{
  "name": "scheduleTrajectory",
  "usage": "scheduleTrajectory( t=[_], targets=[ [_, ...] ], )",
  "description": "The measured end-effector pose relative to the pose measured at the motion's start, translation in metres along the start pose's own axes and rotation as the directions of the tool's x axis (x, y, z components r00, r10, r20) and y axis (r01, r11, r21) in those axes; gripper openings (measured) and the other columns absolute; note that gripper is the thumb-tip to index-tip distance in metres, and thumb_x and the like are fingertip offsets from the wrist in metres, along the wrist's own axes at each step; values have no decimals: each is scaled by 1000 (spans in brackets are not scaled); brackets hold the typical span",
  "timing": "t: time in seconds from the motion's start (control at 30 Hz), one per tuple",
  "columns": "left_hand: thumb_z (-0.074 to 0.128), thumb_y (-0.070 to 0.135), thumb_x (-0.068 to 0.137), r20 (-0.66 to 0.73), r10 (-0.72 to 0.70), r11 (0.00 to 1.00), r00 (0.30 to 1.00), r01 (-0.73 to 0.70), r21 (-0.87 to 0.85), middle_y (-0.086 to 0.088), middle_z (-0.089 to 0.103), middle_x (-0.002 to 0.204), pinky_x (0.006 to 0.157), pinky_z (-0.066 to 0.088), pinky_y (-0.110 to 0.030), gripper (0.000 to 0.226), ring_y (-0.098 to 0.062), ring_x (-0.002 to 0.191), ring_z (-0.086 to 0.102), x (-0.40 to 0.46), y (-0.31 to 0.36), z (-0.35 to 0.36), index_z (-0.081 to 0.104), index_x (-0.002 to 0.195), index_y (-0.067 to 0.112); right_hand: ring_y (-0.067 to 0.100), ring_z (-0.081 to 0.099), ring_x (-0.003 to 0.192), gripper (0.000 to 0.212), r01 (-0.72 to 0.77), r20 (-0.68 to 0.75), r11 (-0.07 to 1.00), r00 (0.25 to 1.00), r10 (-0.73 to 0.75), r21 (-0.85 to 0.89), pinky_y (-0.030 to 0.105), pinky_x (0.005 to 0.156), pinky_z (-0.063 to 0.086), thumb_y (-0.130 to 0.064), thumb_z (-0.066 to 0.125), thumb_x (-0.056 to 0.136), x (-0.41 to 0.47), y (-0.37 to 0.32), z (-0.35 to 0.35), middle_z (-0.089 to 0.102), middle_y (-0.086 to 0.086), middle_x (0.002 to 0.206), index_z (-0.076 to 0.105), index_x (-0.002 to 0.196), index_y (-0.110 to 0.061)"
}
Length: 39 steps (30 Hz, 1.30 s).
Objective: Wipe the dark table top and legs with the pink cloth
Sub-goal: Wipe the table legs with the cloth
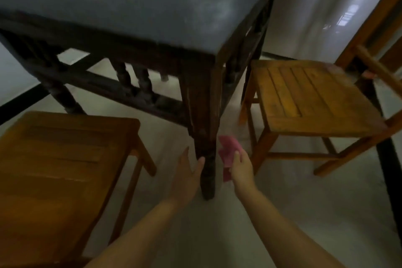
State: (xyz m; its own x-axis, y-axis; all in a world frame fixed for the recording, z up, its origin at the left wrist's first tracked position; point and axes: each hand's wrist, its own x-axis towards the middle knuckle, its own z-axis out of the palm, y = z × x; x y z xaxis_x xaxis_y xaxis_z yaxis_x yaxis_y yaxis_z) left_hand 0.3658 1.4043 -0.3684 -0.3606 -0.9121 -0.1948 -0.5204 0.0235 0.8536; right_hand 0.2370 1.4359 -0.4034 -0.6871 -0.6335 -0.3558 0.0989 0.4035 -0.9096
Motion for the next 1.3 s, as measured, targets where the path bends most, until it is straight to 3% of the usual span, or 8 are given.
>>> scheduleTrajectory(
  t=[0.2, 0.47, 0.63, 0.73, 0.83, 0.97, 1.1, 1.3],
  targets=[
    [52, 39, 86, -108, 298, 922, 948, -315, -226, 7, 51, 115, 82, 41, -17, 53, -8, 107, 52, 65, -47, 49, 35, 132, 20, -6, 50, 116, 33, 448, 29, 845, 879, -476, 292, 16, 96, 45, -23, 31, 102, 24, 85, 57, 51, -22, 125, 39, 129, -40],
    [54, 34, 86, -133, 404, 870, 905, -425, -250, 8, 48, 116, 90, 40, -23, 57, -4, 103, 46, 86, -58, 55, 30, 136, 20, 17, 56, 114, 20, 334, 6, 916, 939, -343, 221, 30, 91, 44, -37, 38, 98, 63, 183, 71, 59, -2, 119, 52, 112, -41],
    [54, 35, 86, -149, 418, 863, 896, -443, -243, 20, 50, 97, 76, 43, -12, 35, 6, 86, 51, 87, -61, 58, 35, 115, 30, 3, 60, 88, 17, 532, -27, 750, 822, -569, 393, 25, 74, 51, -34, 41, 97, 39, 115, 58, 60, -19, 94, 51, 108, -41],
    [54, 36, 87, -176, 427, 855, 887, -459, -242, 18, 52, 95, 75, 45, -12, 32, 5, 85, 54, 86, -63, 59, 36, 112, 29, 12, 58, 100, 26, 590, -14, 705, 771, -637, 393, 26, 84, 49, -42, 42, 96, 43, 99, 68, 59, -4, 118, 45, 121, -44],
    [55, 36, 86, -165, 431, 850, 887, -461, -256, 19, 50, 95, 74, 43, -12, 40, 7, 85, 51, 90, -63, 59, 37, 119, 24, 18, 50, 109, 43, 549, -9, 753, 810, -586, 361, 25, 87, 42, -60, 41, 89, 58, 124, 74, 54, 7, 124, 47, 126, -39],
    [58, 36, 84, -175, 416, 864, 892, -448, -229, 26, 43, 91, 67, 34, -4, 52, 13, 79, 44, 94, -64, 61, 36, 128, 20, 8, 52, 116, 39, 451, 105, 881, 878, -467, 144, 24, 95, 45, -24, 31, 102, 77, 206, 70, 51, -1, 135, 33, 128, -52],
    [59, 37, 83, -163, 427, 857, 889, -456, -240, 21, 44, 96, 70, 34, -5, 54, 12, 80, 44, 96, -65, 60, 35, 129, 21, 7, 50, 70, 38, 86, 226, 991, 972, -60, -106, 25, 64, 45, -33, 26, 102, 92, 253, 70, 52, -6, 84, 31, 139, -41],
    [61, 32, 83, -128, 444, 853, 887, -462, -241, 23, 47, 95, 75, 39, -7, 48, 10, 84, 48, 98, -66, 56, 38, 124, 23, -3, 54, 97, 33, 367, 103, 807, 882, -460, 464, 20, 82, 44, -26, 32, 101, 61, 126, 68, 57, -18, 117, 45, 108, -55]
  ],
)
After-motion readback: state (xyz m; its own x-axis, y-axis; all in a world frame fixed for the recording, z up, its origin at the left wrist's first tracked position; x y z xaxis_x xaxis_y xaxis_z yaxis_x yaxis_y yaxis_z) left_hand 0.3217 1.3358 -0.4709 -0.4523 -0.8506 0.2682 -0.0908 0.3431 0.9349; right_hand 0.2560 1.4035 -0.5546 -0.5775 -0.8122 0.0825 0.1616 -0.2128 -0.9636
